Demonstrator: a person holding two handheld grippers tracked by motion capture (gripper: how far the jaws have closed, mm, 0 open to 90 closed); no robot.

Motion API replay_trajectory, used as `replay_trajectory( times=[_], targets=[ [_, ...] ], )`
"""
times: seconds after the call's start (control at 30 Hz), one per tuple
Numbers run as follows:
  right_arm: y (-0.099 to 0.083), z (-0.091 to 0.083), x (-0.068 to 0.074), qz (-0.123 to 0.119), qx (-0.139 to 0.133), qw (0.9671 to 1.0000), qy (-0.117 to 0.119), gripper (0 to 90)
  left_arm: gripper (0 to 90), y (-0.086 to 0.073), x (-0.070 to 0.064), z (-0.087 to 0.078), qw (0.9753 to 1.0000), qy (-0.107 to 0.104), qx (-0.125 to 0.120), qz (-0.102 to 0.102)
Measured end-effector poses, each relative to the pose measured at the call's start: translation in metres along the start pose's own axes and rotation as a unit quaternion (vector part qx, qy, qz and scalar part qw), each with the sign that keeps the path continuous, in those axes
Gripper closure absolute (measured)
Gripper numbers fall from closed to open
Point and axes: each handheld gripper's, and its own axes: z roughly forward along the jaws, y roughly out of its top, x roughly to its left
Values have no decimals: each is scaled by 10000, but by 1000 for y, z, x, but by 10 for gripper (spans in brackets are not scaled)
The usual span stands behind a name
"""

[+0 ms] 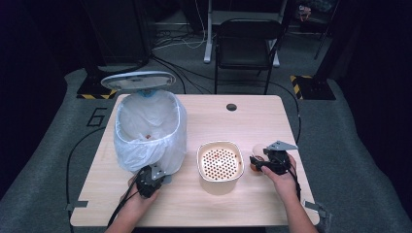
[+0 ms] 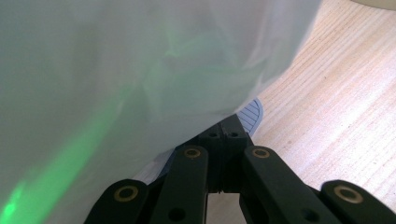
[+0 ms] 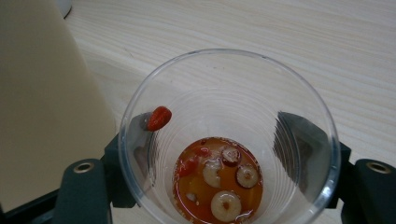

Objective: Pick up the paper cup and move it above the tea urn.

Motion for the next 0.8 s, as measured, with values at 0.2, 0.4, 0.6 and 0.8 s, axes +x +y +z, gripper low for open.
replay_trajectory(
  times=[0.2,0.4,0.6,0.8],
  targets=[
    [0,0,2,-22,17,10000,-4,311,900,0,0,0,10000,1,3,2],
    [2,-1,2,-112,45,9999,-13,335,900,0,0,0,10000,-2,2,0],
    [7,-5,-1,-180,76,9998,43,336,900,0,0,0,10000,-11,30,7],
    [22,-14,-6,-406,-10,9991,81,336,900,0,-1,0,10000,-15,-16,12]
  ],
)
